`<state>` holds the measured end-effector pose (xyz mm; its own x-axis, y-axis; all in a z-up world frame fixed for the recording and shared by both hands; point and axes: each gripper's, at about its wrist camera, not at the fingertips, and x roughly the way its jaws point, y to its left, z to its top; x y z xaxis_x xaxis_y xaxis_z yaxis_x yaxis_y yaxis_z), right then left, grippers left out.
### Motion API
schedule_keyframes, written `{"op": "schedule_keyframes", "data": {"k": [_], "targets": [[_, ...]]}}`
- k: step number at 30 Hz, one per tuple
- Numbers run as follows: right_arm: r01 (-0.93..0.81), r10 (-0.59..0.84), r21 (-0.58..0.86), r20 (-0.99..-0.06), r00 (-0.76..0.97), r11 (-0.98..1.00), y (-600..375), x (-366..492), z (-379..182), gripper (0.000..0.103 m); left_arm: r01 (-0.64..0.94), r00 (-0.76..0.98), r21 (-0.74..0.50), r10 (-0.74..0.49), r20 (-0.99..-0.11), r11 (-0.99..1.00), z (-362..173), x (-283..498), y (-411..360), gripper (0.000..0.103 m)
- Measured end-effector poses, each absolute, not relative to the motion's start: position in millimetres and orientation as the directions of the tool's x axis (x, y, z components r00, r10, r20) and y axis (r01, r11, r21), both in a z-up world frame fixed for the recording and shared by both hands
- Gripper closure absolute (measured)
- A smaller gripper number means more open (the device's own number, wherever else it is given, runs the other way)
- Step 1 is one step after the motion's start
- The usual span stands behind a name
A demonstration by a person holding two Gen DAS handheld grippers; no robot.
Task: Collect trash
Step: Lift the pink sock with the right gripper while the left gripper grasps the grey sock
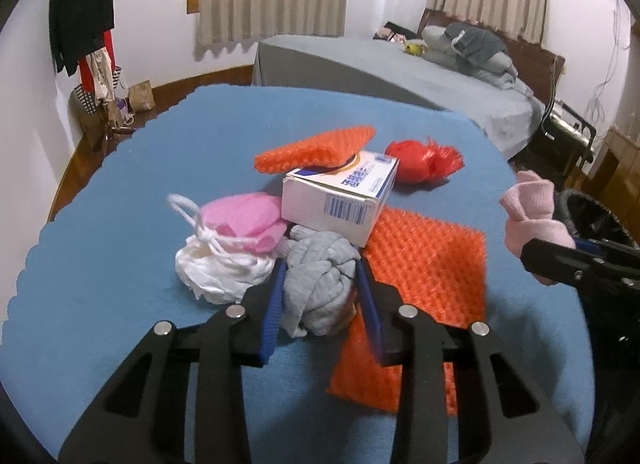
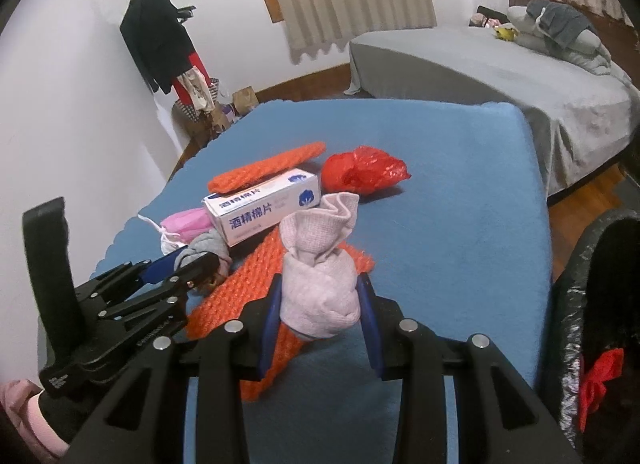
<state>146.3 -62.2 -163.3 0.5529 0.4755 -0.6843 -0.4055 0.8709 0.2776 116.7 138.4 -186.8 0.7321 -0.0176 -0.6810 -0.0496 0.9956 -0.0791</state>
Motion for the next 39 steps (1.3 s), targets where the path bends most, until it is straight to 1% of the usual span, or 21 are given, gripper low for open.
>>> {"op": "schedule_keyframes", "data": {"k": [16,27,39], "targets": [[-0.384,0.462,0.27,-0.648,0.606,0.883,-94.1,120.4,-137.5,0.067,0.049,0.813,-0.095,-0.095,-0.575,0.994,-120.7,78.2,99.0,0.069],[-0.309,0.409,0.269,-0.627,0.663,0.912,-136.4,106.3,-122.5,0.067,0.147,0.819,-0.102,-0.18,-0.545,0.984,-104.7,77.4,53.3,0.069],[-0.175,0.305,0.263,-0.617,0.726,0.949,-200.8,94.2,-118.0,0.067,0.272,0.795,-0.112,-0.288,-0.533,0.956,-103.6,86.9,-5.6,0.069]]}}
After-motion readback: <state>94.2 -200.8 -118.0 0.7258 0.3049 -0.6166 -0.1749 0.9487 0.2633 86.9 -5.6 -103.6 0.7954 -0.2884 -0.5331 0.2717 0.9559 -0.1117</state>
